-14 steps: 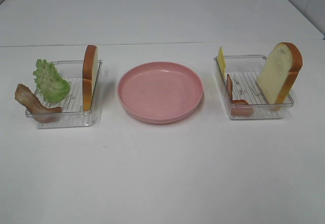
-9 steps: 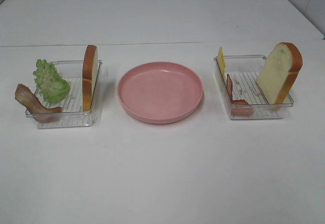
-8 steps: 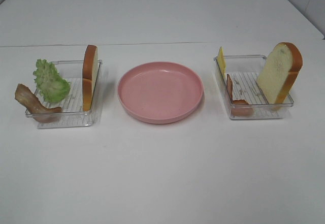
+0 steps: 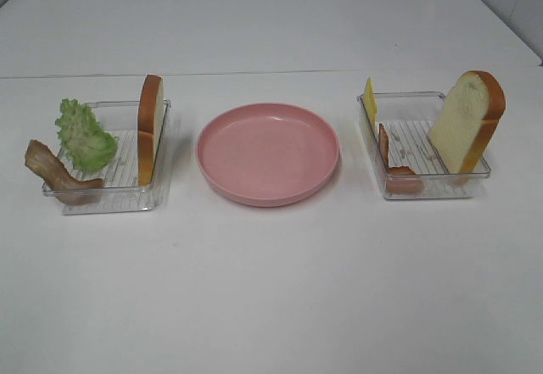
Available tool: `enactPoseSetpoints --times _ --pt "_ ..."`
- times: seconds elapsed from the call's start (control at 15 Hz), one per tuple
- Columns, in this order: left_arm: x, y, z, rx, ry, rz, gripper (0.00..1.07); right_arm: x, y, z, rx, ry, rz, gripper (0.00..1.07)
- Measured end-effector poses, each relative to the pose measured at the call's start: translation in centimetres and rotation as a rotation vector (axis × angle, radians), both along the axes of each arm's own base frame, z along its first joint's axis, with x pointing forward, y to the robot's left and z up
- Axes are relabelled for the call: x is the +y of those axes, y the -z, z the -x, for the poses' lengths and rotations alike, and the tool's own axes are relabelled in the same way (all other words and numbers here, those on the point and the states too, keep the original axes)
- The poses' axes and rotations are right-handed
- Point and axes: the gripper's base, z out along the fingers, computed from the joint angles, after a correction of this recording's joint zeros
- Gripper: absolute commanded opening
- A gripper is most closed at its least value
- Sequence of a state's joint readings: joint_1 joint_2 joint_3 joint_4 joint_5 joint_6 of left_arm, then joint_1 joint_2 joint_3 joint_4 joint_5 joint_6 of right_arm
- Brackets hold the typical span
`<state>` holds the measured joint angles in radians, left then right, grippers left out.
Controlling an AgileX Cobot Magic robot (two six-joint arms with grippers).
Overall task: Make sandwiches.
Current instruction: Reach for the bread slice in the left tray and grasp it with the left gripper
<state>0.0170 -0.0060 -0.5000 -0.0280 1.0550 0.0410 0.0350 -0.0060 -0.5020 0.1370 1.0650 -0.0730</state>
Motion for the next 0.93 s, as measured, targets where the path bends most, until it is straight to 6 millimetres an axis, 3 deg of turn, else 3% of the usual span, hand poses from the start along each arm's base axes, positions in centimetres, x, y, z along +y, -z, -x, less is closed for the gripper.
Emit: enactPoseSetpoints --times 0.93 --pt "0.0 0.0 0.0 0.0 0.0 0.0 0.87 0.0 0.0 0.0 0.0 0.0 0.0 0.75"
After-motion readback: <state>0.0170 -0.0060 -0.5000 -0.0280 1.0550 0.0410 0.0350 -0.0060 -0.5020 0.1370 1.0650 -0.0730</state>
